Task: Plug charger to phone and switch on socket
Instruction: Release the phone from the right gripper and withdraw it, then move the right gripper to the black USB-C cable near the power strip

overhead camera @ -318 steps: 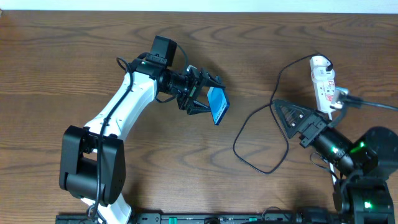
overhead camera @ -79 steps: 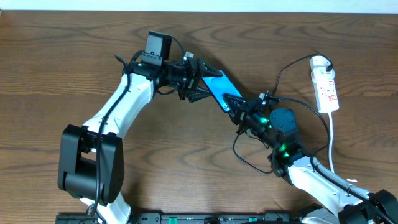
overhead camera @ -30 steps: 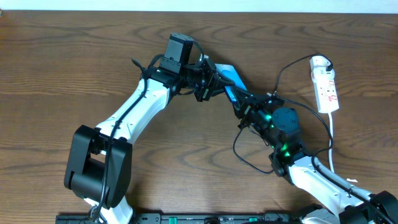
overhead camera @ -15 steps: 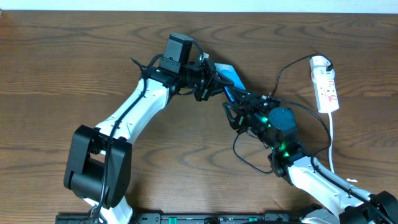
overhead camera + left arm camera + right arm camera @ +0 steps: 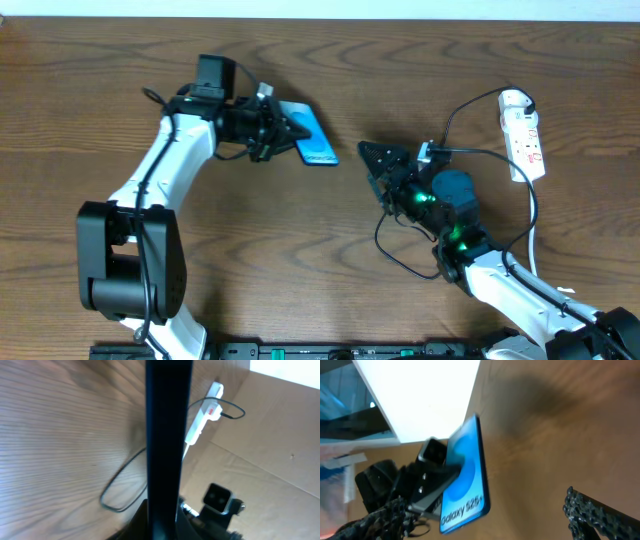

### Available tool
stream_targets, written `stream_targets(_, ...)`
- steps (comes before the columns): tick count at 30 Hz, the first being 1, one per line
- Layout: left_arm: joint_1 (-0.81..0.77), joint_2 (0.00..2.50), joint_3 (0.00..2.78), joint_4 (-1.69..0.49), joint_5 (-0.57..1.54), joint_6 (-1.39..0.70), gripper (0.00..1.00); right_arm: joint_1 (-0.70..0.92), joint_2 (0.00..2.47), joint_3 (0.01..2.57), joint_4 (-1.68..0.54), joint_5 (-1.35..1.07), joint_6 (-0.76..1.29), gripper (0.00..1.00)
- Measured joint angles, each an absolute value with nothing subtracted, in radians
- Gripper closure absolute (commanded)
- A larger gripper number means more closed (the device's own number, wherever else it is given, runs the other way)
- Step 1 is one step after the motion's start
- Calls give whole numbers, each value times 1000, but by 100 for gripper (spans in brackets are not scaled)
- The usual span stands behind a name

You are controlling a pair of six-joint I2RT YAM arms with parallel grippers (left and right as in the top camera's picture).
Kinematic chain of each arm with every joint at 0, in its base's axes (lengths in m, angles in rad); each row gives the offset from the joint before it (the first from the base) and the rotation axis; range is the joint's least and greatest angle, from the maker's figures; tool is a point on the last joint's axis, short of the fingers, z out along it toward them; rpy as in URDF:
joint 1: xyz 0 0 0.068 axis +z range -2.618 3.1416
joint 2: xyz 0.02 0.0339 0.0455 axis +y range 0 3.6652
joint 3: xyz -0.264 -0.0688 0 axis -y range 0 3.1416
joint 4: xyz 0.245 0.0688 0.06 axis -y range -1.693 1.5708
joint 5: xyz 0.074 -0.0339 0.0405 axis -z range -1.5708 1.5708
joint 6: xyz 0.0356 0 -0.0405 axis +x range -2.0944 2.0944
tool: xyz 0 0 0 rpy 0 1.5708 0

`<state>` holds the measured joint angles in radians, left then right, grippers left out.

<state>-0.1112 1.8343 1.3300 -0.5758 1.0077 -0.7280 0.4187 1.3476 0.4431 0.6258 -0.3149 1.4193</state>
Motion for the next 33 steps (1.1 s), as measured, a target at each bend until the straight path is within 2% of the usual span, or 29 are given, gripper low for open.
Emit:
stream_targets(7,-86,1834,1330,-603,1008,-654,93,365,1336,445,517,-315,1322,1)
stream_targets(10,-89,1834,1330,-603,1008,-648,93,335,1312,460,353,-310,1285,1)
stream_targets(14,-89,1834,1330,-603,1007,-645,92,316,1275,561,27,-255,1219,1)
stream_targets(19,-89,1834,1330,-603,990,-640,92,302,1272,714,-146,-164,1163,1)
stream_targets(22,-89,1834,1330,-603,986,-636,93,284,1271,759,-159,-131,1147,12)
stream_targets(27,-89,1834,1330,-611,985,-631,92,238,1298,773,-279,-83,1164,17)
stream_targets(33,-89,1834,1330,-622,985,-631,93,215,1462,799,-311,-98,1195,22)
